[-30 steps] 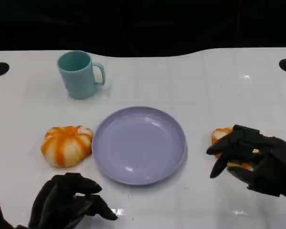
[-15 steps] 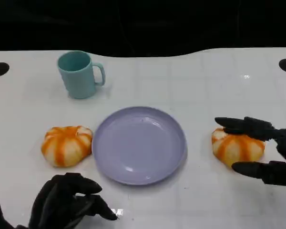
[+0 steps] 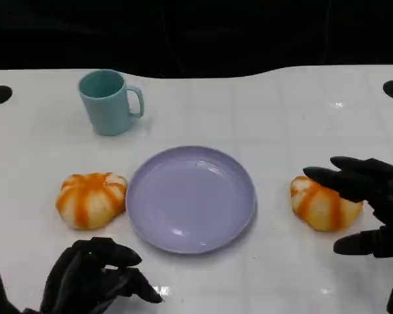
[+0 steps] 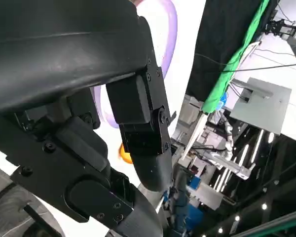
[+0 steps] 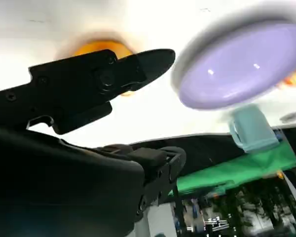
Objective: Grasp the bread from the table and place it into the plate.
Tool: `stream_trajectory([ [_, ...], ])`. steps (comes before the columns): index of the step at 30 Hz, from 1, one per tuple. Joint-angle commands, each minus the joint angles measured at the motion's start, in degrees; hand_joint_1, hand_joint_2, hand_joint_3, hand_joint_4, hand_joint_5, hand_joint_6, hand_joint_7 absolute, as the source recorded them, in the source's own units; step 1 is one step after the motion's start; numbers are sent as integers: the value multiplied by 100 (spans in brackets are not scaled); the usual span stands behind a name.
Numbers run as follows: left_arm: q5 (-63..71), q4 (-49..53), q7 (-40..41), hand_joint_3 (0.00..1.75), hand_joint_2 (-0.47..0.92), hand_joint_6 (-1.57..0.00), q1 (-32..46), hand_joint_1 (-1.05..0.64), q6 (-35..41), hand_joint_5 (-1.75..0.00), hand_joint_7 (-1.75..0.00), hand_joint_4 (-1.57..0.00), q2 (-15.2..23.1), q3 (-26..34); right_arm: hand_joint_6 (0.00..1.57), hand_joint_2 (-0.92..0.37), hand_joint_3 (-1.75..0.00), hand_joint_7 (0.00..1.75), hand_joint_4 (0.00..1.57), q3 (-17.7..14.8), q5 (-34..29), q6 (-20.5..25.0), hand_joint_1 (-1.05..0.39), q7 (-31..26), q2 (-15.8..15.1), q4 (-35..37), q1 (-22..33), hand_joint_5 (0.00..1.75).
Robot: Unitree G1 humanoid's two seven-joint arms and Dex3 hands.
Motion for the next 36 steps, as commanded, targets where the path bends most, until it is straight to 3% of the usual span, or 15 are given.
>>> stream_trajectory([
  [1,31,30,19,0,64,-157,-55,-97,-66,-44,-18,-157,51,31,21,-86,0,0,7,254,-479,229,-55,-375,-235,-124,-93,8],
  [10,39,77,37,0,64,-157,-91,-96,-53,-43,-16,-157,58,39,23,-83,0,1,9,842,-1137,625,-50,-905,-341,171,-459,9],
  [22,38,60,43,0,64,-157,-71,-97,-71,-43,-17,-157,59,48,25,-80,0,1,13,1727,-1672,907,-50,-1782,-322,1595,-1416,10],
  [36,53,32,40,0,64,-157,-49,-97,-83,-44,-18,-157,72,40,22,-81,0,0,13,2458,-1743,1123,-48,-1998,-280,2720,-2091,8],
])
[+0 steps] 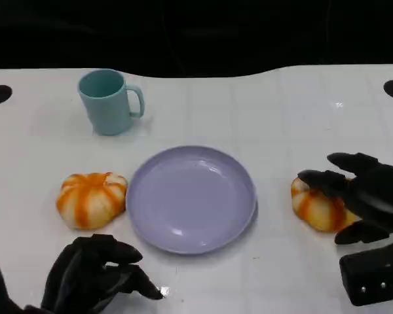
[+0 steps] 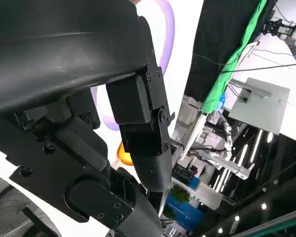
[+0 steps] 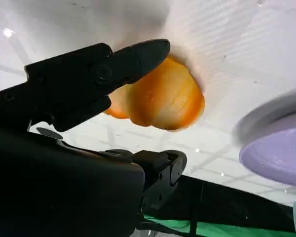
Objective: Grasp the bread from the table and place it into the plate.
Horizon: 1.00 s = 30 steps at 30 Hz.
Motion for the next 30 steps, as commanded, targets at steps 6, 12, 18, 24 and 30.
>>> stream_trajectory([
  [6,33,-28,18,0,65,-157,32,-98,-50,-44,-18,-157,76,32,23,-81,0,0,14,376,19,-5,-49,-210,-14,642,-403,8],
  [12,31,-20,13,0,65,-157,29,-96,-52,-43,-17,-157,79,35,23,-82,0,0,14,542,63,9,-51,-195,44,887,-567,7],
  [18,52,-54,58,0,64,-157,38,-98,-34,-44,-18,-157,85,29,22,-83,0,0,15,645,121,-53,-49,-239,166,1289,-781,7],
  [24,29,-3,12,0,65,-157,19,-98,-63,-44,-18,-157,83,44,30,-81,0,3,26,743,152,-201,-45,-610,305,1751,-977,10],
  [30,58,-31,52,0,65,-157,35,-98,-77,-44,-18,-157,79,30,46,-87,-2,5,49,735,284,-413,-33,-1013,457,2237,-1144,16],
])
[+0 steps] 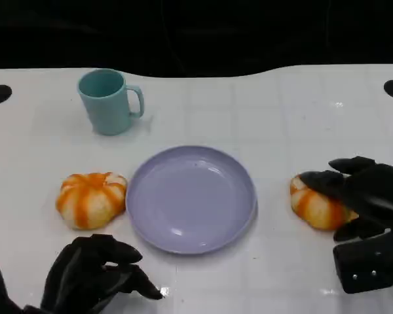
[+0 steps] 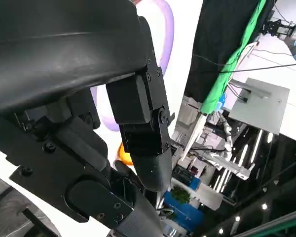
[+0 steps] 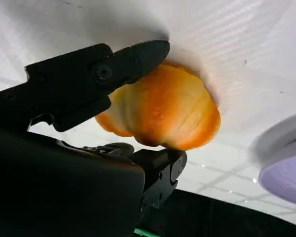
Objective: Grasp the bread from the table and place it into the plate.
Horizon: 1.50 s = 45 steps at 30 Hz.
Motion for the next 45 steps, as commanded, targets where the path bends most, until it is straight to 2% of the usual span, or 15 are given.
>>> stream_trajectory([
  [1,52,-45,65,0,65,-157,37,-98,-38,-44,-18,-157,75,28,50,-87,-2,6,53,-27,168,-171,-31,-411,79,333,-207,17],
  [6,41,-70,62,0,65,-157,45,-98,-22,-44,-18,-157,78,29,74,-88,-1,10,78,40,143,-379,-24,-956,135,574,-301,30],
  [10,8,-77,62,0,64,-157,41,-98,43,-45,-18,-157,79,37,98,-89,-1,7,72,105,105,-516,-17,-1262,144,654,-369,87],
  [16,34,-83,80,0,64,-157,45,-98,16,-45,-19,-157,75,35,121,-89,-1,15,90,230,67,-815,-13,-1854,176,827,-463,110],
  [18,33,-89,79,0,64,-157,51,-99,11,-46,-19,-157,75,37,128,-90,-1,18,92,257,59,-847,-10,-1979,189,885,-486,123],
  [19,29,-90,77,0,64,-157,52,-99,12,-46,-19,-157,74,39,133,-91,-4,23,93,268,50,-864,-7,-2060,194,905,-495,140],
  [20,29,-87,74,0,64,-157,51,-99,12,-46,-19,-157,76,40,130,-91,-5,35,91,287,21,-866,-6,-2196,200,920,-501,151],
  [21,30,-83,71,0,64,-157,49,-99,13,-46,-19,-157,79,40,117,-90,-10,75,91,303,-5,-853,-5,-2319,207,932,-506,163],
  [22,38,-86,84,0,64,-157,50,-98,21,-46,-19,-157,81,37,96,-80,-32,126,92,313,-25,-838,-5,-2433,212,931,-507,170],
  [23,43,-87,93,0,64,-157,49,-99,25,-46,-19,-157,82,36,85,-64,-61,150,92,323,-36,-824,-4,-2512,217,930,-509,172],
  [25,45,-82,88,0,64,-157,47,-99,16,-46,-19,-157,80,34,74,-44,-91,169,92,350,-61,-841,-1,-2732,222,916,-514,174],
  [29,44,-82,75,0,65,-157,45,-98,16,-46,-19,-157,79,28,72,-34,-108,174,91,302,51,-975,1,-2834,239,900,-519,175],
  [36,54,-45,62,0,65,-157,30,-99,-22,-45,-19,-157,63,23,77,-26,-117,174,97,147,224,-1242,8,-3016,306,739,-538,175],
  [40,72,-28,76,0,65,-157,20,-98,-46,-44,-18,-157,57,18,80,-16,-138,174,101,29,407,-1518,11,-2910,367,546,-566,175],
  [45,93,-27,123,0,65,-157,11,-99,-42,-45,-19,-157,42,13,85,-13,-147,169,104,-87,542,-1653,10,-2722,473,220,-565,175],
])
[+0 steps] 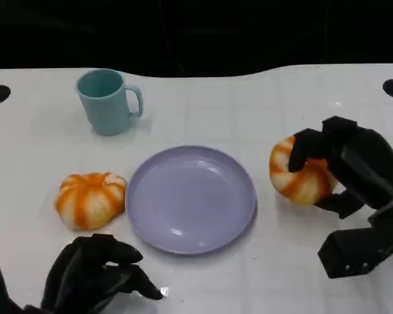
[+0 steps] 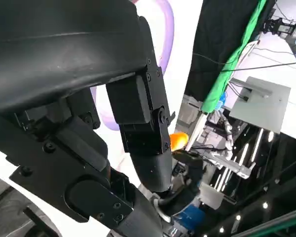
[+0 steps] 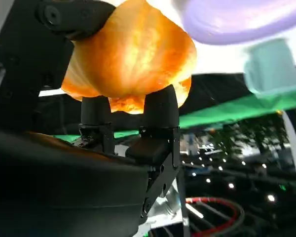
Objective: Grasp the bread from the table and place it into the plate.
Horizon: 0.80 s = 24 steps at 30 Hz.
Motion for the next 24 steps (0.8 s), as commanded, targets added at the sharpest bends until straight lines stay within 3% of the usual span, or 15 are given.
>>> stream_trajectory([
  [1,71,-2,119,0,65,-157,4,-100,-50,-45,-19,-157,42,22,87,-12,-149,167,105,-133,178,-102,10,164,84,-345,-84,175],
  [7,36,-10,98,0,65,-157,13,-97,-47,-45,-18,-157,37,19,96,-4,-159,157,108,-250,426,-163,13,679,278,-722,-63,175],
  [15,41,-15,110,0,65,-157,19,-99,-39,-45,-18,-157,42,19,96,-3,-161,161,109,-307,460,-88,13,991,690,-875,-110,175],
  [24,60,-8,135,0,65,-157,9,-100,-58,-45,-19,-157,28,7,84,-9,-152,174,107,-160,339,111,11,1195,1190,-656,-236,175],
])
